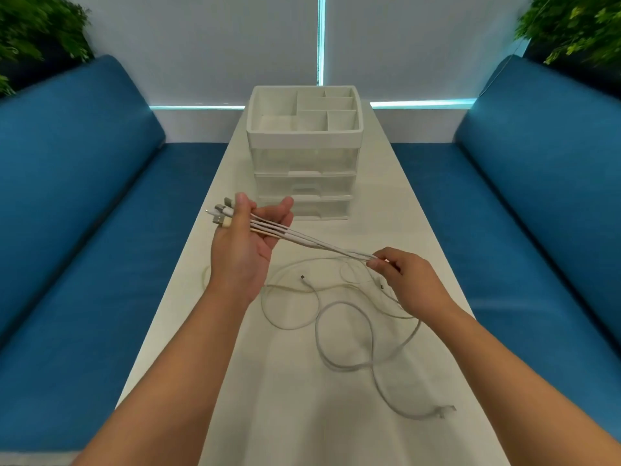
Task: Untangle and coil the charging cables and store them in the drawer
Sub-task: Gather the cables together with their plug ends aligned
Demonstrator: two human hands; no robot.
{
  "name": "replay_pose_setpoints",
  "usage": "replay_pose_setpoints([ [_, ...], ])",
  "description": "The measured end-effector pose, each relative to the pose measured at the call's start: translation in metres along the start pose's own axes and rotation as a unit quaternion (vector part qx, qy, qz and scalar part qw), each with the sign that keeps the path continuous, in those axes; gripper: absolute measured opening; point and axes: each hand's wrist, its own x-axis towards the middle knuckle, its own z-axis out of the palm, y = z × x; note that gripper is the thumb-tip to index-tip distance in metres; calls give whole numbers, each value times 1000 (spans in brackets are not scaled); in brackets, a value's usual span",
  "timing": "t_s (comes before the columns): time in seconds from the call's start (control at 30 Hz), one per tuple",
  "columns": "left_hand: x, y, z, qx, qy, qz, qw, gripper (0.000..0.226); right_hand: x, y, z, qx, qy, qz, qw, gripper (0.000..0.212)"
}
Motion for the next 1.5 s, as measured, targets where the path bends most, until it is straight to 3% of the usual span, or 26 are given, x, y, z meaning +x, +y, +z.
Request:
replay_pose_setpoints([
  [0.1,-4,-4,10,24,-44,-2,999,25,7,3,3,-103,-10,57,993,35],
  [0.2,-3,-3,13,51,-71,0,996,27,10,4,2,-119,-38,83,989,47],
  [0.3,3,0,7,50,-52,5,997,27,9,2,-2,-52,-63,70,994,49],
  [0.43,15,6,-5,40,3,15,999,25,5,-1,-10,96,-108,52,988,35],
  [0.53,21,5,-13,46,17,11,999,24,3,1,-14,75,-131,28,988,31],
  [0.63,21,0,-17,51,14,5,999,23,11,2,-9,-12,-78,42,996,29],
  [0.73,19,-4,-15,61,13,9,998,23,18,-2,1,-91,28,68,993,32],
  [0.9,21,-6,-20,123,59,13,991,24,14,-12,1,-284,148,32,947,39],
  [1.0,25,-8,-28,133,74,9,988,26,7,-12,-3,-319,148,7,936,42],
  [1.23,31,-10,-43,130,102,-11,986,24,-11,-3,-5,-254,64,-74,962,51],
  [1.5,27,-2,-35,81,82,-14,993,26,-5,-6,-5,-215,41,-17,976,53],
])
